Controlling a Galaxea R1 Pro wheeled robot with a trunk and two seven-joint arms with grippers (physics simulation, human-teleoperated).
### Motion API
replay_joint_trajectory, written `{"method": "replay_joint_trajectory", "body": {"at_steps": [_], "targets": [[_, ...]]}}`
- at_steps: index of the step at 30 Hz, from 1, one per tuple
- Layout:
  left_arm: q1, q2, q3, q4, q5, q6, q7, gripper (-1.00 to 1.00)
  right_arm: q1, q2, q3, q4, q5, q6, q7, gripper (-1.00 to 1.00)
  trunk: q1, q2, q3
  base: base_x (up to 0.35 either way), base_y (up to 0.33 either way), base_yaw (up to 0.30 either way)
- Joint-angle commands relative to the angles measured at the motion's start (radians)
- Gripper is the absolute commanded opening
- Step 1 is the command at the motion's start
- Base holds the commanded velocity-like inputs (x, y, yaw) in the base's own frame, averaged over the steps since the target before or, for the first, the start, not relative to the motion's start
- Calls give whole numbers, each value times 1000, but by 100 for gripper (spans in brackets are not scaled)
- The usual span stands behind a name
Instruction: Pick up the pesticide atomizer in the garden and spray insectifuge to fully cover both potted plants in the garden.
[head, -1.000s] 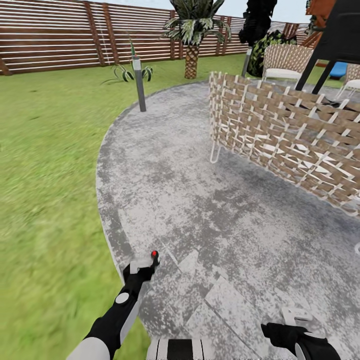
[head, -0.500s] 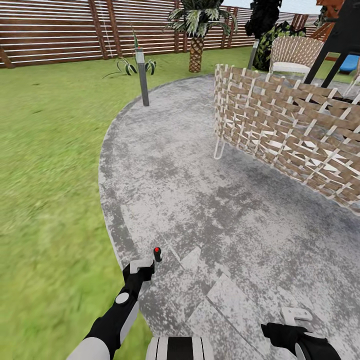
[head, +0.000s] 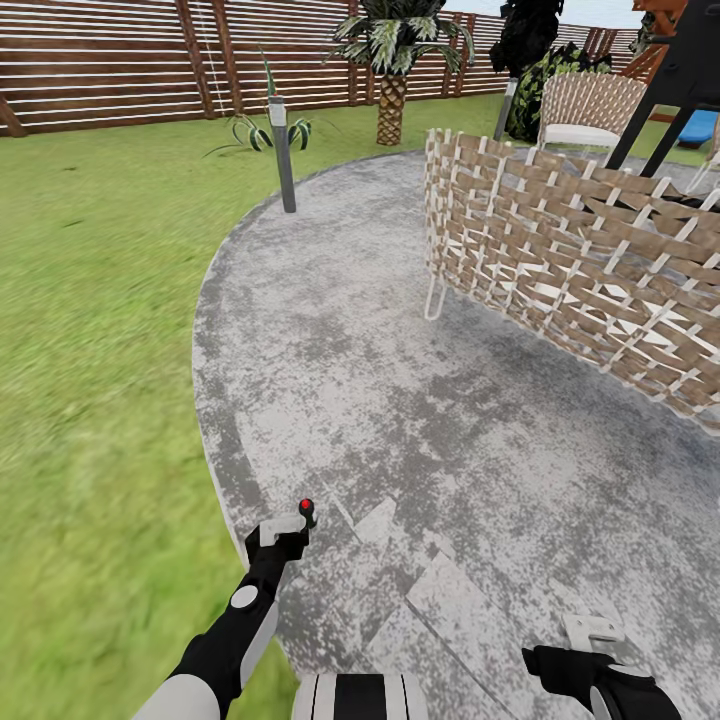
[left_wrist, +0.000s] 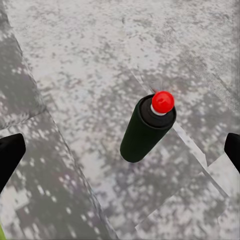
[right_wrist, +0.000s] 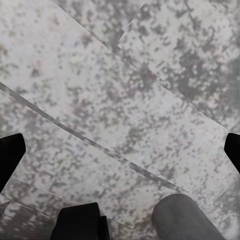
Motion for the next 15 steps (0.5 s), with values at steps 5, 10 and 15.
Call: {"method": "replay_joint_trajectory", "body": {"at_steps": [5, 10, 15], "targets": [[0, 0, 0, 1, 0, -3, 3, 100, 0, 0, 0, -1, 0, 5, 1, 100, 0, 0, -1, 1, -2, 0], [0, -2, -7, 1, 0, -3, 3, 100, 0, 0, 0, -1, 0, 5, 1, 100, 0, 0, -1, 0, 0, 0], [0, -2, -51, 1, 0, -3, 3, 100, 0, 0, 0, -1, 0, 5, 0, 100, 0, 0, -1, 42, -93, 0]]}}
